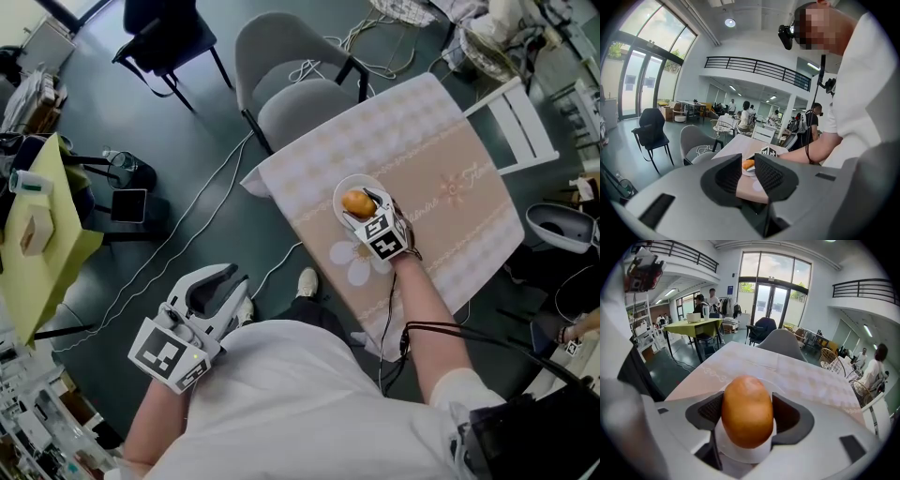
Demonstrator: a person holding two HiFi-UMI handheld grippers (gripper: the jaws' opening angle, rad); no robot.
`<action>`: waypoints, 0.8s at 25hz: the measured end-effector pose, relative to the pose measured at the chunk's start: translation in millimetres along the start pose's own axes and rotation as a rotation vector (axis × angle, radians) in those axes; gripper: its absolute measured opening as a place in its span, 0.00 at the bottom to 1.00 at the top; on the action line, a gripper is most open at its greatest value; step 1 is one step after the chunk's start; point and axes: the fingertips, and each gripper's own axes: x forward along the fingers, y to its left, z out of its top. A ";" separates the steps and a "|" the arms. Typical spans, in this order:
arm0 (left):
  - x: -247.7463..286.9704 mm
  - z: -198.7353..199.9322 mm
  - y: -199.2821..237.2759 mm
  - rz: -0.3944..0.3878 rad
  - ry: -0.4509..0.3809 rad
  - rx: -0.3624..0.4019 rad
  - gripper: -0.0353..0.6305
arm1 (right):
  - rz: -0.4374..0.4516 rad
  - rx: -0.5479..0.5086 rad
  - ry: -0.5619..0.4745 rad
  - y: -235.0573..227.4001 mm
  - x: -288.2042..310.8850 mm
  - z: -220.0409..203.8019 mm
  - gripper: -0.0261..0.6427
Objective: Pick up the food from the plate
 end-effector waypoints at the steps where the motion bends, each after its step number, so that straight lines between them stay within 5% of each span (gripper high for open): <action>1: -2.3 0.1 1.2 -0.001 -0.002 0.001 0.17 | -0.003 0.005 -0.002 0.3 -1.5 1.6 0.53; 20: -56.2 -2.2 0.3 -0.228 -0.067 0.052 0.17 | -0.180 0.176 -0.161 68.5 -126.0 78.6 0.53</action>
